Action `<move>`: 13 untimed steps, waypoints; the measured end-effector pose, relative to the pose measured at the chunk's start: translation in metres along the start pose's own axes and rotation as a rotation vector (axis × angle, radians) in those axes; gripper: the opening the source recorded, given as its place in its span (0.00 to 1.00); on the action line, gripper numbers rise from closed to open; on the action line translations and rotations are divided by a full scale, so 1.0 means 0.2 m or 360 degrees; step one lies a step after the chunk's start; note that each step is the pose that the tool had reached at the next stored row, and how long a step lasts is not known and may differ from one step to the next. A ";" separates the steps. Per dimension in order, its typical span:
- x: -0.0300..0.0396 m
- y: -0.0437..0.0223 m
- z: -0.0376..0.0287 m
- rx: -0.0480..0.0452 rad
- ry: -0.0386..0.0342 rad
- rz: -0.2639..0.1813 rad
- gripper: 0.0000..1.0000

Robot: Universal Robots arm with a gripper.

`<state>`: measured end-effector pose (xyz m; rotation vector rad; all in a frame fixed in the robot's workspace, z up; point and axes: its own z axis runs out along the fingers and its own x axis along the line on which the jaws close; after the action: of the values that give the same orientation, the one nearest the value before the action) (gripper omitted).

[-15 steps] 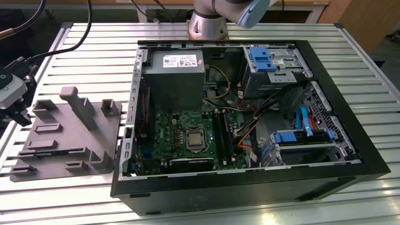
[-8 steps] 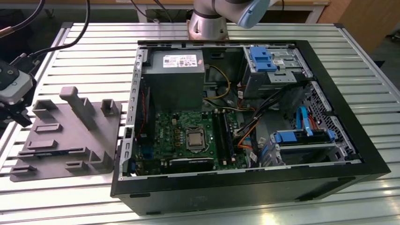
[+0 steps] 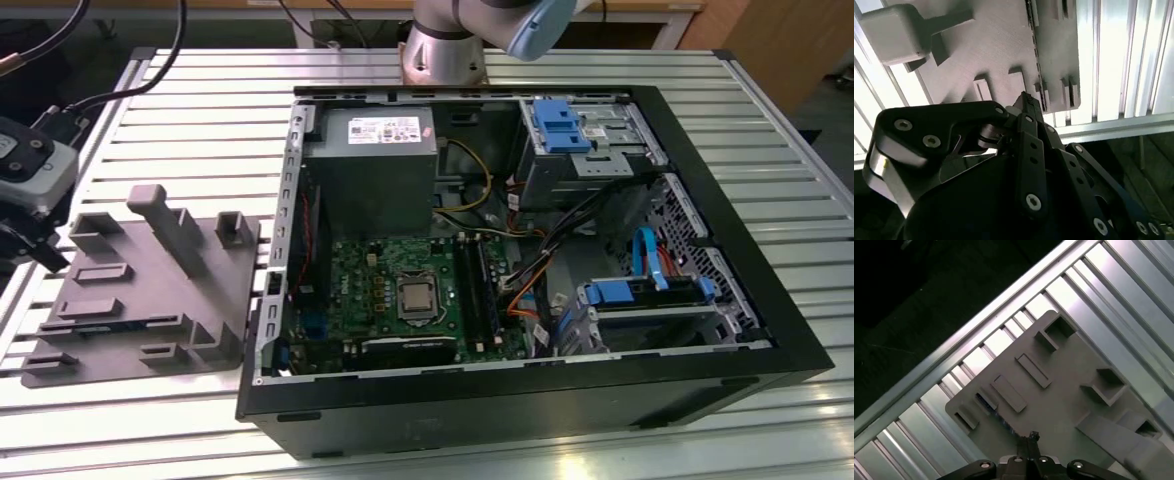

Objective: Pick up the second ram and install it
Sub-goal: 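Pick up the second ram and move it above second insertion slot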

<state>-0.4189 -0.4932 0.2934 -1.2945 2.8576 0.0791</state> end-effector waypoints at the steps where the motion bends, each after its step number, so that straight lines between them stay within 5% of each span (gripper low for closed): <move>1: 0.000 0.000 0.001 -0.0001 0.0001 -0.0028 0.11; 13: 0.000 -0.001 0.019 -0.0009 0.0017 -0.0377 0.11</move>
<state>-0.4189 -0.4932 0.2897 -1.6263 2.6896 0.0794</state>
